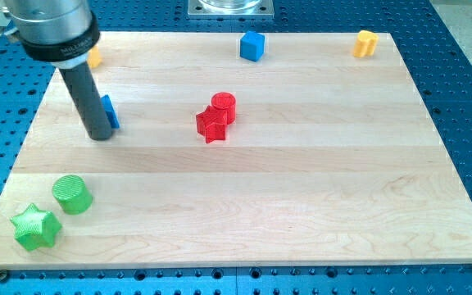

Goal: Move the triangle horizontally to the red star

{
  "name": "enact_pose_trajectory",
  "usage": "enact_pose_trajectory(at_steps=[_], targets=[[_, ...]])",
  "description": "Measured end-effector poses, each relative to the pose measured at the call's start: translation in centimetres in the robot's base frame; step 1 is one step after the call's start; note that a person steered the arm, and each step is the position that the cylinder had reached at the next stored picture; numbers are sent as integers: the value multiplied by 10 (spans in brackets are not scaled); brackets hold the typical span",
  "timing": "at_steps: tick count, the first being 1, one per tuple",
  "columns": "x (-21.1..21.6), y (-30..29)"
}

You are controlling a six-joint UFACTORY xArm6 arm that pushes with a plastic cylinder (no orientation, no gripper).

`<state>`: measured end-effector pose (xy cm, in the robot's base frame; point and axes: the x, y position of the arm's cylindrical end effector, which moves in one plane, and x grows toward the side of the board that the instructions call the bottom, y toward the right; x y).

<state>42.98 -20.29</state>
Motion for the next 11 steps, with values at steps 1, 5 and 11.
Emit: enact_pose_trajectory(at_steps=[1, 5, 11], targets=[[1, -15], [-51, -51], [-30, -6]])
